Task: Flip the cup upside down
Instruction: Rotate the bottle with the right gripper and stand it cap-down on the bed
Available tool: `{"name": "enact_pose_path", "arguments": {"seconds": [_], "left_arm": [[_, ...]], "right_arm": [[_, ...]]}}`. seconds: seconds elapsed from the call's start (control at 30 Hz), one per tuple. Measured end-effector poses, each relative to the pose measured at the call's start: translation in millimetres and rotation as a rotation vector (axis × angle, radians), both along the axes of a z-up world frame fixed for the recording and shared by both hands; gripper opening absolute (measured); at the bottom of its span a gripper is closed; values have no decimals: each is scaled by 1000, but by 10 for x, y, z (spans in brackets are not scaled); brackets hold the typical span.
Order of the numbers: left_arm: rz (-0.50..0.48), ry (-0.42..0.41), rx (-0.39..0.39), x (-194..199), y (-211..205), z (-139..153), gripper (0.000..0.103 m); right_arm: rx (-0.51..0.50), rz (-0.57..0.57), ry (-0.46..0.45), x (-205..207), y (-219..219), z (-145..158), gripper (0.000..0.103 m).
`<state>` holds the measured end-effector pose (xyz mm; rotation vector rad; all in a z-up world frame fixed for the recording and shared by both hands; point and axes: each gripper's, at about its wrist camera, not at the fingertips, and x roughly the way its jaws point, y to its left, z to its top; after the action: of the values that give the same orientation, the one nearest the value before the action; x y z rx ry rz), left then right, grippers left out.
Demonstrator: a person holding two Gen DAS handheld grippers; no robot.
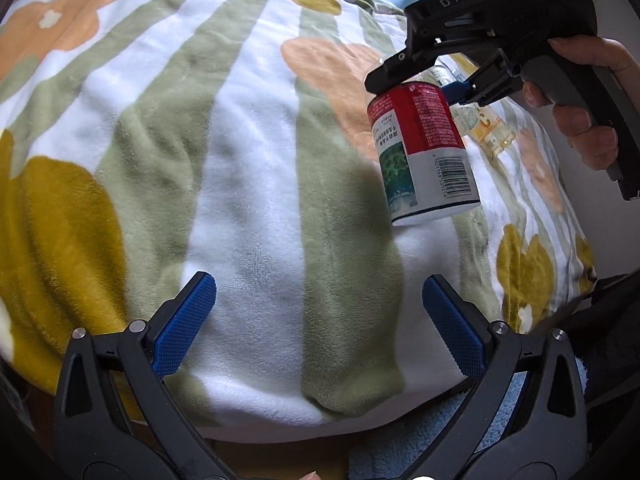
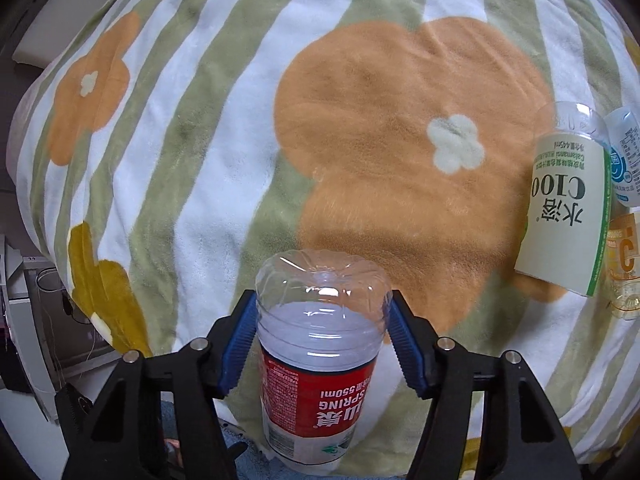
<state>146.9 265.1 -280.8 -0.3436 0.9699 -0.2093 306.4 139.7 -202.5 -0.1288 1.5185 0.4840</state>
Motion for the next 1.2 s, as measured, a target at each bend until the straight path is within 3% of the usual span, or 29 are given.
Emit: {"name": "enact_pose_path", "arguments": {"seconds": [0.27,0.4,0.5,0.77,1.2], "left_arm": [[8,-5,9,-21,2,8,103],[13,-12,16,-33,3,15,103],[14,-6,27,-31,1,0,103],[28,-2,46,-7,5,-17,103],[20,-15,74,-37,-35,-4,103]], "right_arm": [[101,23,-437,-347,-77,502,59],[147,19,-694,-511,-52,496,59],[143,-7,-802,-610,-44,405,59],[114,-11,-919,-754,-116,193,59],[122,28,-909,-1047,-241,215,59]]}}
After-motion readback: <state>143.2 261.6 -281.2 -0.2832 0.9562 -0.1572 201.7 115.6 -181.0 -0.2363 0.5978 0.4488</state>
